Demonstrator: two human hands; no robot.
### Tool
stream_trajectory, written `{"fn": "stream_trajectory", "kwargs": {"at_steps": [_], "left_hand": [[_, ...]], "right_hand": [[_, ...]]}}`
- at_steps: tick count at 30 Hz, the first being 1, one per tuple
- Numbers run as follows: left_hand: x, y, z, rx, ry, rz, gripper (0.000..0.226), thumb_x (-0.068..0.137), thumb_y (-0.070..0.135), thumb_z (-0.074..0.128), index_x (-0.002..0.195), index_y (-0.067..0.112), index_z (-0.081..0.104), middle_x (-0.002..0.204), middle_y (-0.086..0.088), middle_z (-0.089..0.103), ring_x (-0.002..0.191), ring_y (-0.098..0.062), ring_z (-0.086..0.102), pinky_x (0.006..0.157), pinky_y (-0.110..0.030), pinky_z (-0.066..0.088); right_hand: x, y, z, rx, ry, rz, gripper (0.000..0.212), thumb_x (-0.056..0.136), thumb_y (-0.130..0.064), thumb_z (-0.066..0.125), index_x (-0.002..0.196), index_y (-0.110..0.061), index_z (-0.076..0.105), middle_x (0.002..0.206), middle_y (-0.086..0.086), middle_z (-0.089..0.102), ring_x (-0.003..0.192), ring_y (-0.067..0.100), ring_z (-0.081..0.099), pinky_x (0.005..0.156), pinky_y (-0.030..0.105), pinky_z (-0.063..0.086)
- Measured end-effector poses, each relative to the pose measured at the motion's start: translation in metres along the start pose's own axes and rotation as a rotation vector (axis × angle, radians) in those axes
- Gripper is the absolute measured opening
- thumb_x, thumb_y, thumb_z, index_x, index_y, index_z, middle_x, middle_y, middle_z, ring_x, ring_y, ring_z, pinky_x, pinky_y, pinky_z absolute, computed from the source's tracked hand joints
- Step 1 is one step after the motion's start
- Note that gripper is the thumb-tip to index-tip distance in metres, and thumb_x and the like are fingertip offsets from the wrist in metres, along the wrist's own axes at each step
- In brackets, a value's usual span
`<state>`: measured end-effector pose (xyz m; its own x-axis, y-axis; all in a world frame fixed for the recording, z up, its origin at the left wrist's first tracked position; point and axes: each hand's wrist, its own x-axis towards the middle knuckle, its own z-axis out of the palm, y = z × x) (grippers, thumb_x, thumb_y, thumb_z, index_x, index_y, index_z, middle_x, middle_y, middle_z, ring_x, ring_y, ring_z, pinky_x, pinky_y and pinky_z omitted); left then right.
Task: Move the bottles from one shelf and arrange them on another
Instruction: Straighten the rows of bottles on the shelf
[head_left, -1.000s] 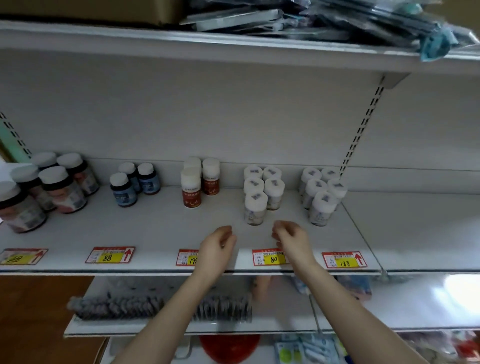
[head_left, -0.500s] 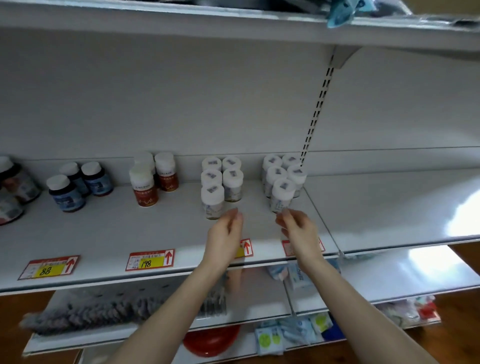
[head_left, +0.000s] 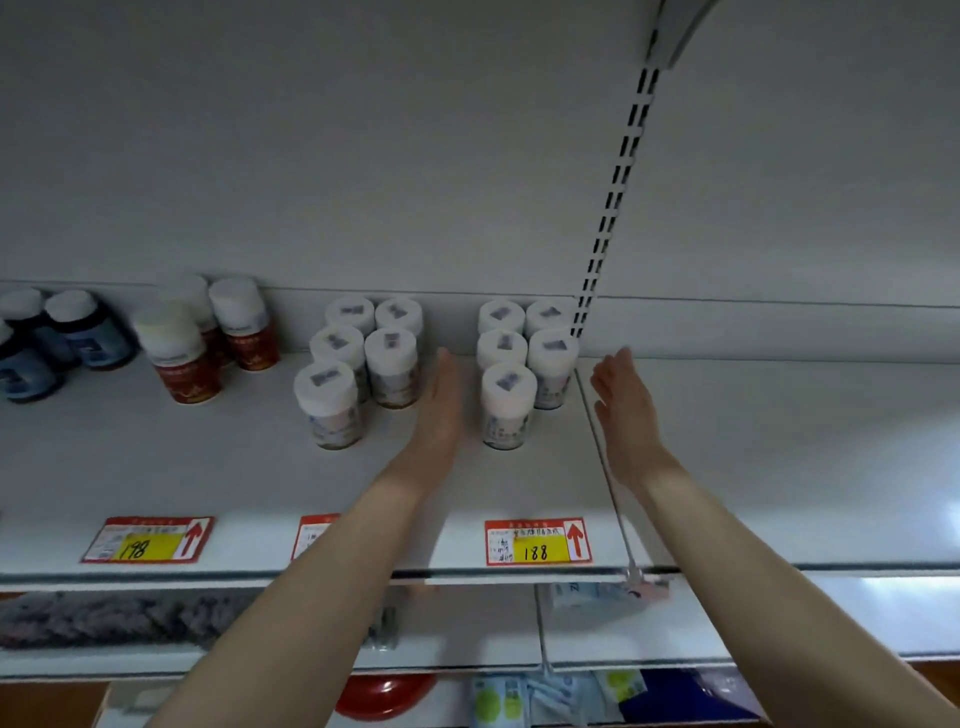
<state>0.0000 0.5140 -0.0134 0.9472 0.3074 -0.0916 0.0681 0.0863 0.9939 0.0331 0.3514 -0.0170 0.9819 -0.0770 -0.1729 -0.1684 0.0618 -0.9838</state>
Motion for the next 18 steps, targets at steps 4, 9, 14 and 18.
{"fn": "stream_trajectory", "kwargs": {"at_steps": [4, 9, 14, 18], "left_hand": [[0.016, -0.004, 0.019, -0.160, -0.074, -0.061, 0.062, 0.098, 0.043, 0.013, 0.121, 0.002, 0.053, 0.094, 0.010, 0.056, 0.108, -0.009, 0.056, 0.089, -0.024, 0.045], [0.032, -0.004, 0.025, -0.237, -0.227, -0.129, 0.060, 0.095, 0.047, 0.003, 0.125, 0.019, 0.047, 0.119, 0.000, 0.054, 0.107, -0.013, 0.052, 0.068, -0.010, 0.051], [0.038, -0.006, 0.028, -0.255, -0.256, -0.186, 0.063, 0.094, 0.050, 0.007, 0.134, 0.014, 0.041, 0.135, -0.010, 0.050, 0.121, -0.025, 0.049, 0.075, -0.021, 0.052], [0.041, -0.006, 0.028, -0.325, -0.275, -0.216, 0.062, 0.094, 0.051, 0.008, 0.134, 0.017, 0.041, 0.139, -0.012, 0.047, 0.118, -0.024, 0.050, 0.080, -0.026, 0.051]], "right_hand": [[0.033, -0.005, 0.005, 0.081, -0.079, 0.050, 0.059, 0.097, -0.046, 0.022, 0.142, -0.009, 0.028, 0.152, 0.002, 0.029, 0.139, 0.014, 0.029, 0.098, 0.020, 0.024], [0.066, 0.002, 0.016, 0.125, -0.147, 0.066, 0.063, 0.093, -0.057, 0.023, 0.136, -0.014, 0.043, 0.144, 0.000, 0.044, 0.134, 0.016, 0.038, 0.119, 0.036, 0.019], [0.074, 0.004, 0.027, 0.144, -0.255, 0.053, 0.062, 0.094, -0.056, 0.017, 0.125, -0.015, 0.052, 0.127, 0.008, 0.058, 0.122, 0.025, 0.052, 0.110, 0.042, 0.036], [0.078, 0.004, 0.030, 0.136, -0.265, 0.071, 0.064, 0.092, -0.061, 0.018, 0.123, -0.020, 0.055, 0.127, 0.011, 0.060, 0.117, 0.025, 0.057, 0.106, 0.042, 0.041]]}}
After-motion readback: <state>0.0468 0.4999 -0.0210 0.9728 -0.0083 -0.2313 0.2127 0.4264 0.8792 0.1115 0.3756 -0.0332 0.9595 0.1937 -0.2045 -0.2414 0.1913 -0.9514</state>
